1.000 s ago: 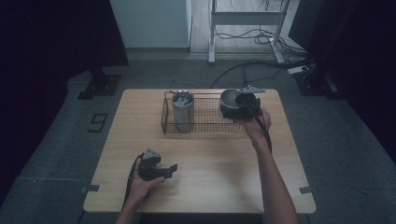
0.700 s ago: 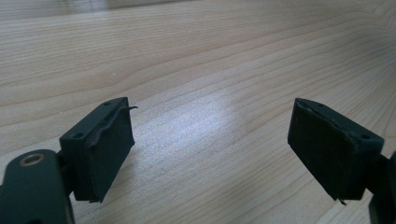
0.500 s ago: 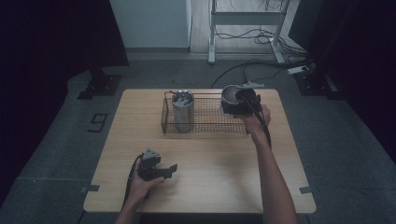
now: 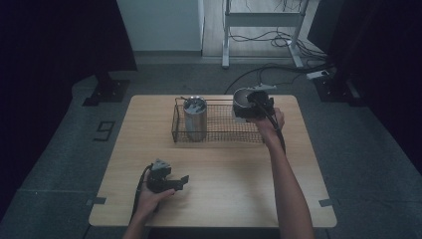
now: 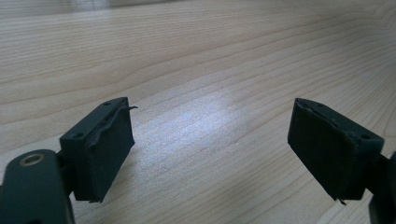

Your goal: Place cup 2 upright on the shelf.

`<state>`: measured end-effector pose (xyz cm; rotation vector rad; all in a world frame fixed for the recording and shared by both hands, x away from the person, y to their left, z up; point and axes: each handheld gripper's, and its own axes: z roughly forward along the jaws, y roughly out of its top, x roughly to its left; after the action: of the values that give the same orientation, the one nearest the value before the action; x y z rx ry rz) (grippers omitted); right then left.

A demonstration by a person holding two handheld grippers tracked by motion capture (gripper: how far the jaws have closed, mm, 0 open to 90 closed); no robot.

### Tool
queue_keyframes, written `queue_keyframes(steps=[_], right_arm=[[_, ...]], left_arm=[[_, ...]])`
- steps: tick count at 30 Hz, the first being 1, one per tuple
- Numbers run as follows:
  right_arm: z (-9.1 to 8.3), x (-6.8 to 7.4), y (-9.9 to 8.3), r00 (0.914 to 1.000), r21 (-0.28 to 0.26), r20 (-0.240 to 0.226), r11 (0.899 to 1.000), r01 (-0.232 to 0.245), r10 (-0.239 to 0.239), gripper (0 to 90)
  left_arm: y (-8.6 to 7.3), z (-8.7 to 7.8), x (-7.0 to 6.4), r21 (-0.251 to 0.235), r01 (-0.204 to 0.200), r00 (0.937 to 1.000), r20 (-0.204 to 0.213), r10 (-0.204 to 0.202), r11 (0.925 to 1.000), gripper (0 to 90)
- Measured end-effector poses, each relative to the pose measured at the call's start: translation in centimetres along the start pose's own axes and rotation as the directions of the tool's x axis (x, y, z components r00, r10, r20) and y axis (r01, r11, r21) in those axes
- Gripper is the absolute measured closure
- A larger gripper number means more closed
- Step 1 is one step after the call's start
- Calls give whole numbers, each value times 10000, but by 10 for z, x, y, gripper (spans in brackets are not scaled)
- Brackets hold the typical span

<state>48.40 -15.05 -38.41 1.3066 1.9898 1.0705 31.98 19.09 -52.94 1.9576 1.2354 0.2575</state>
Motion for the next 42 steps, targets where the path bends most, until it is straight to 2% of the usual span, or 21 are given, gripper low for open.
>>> queue_keyframes(steps=[13,19,42], right_arm=[[27,0,5,10000,343,64,9994,19,-22,75],[40,-3,2,9999,601,139,9982,-44,36,75],[64,-5,-12,9998,1138,124,9934,-135,122,75]], left_arm=[[0,1,0,51,39,10000,36,-39,10000,142],[-1,0,-1,60,24,10000,51,-25,10000,142],[-1,1,0,100,9,10000,43,-10,9999,143]])
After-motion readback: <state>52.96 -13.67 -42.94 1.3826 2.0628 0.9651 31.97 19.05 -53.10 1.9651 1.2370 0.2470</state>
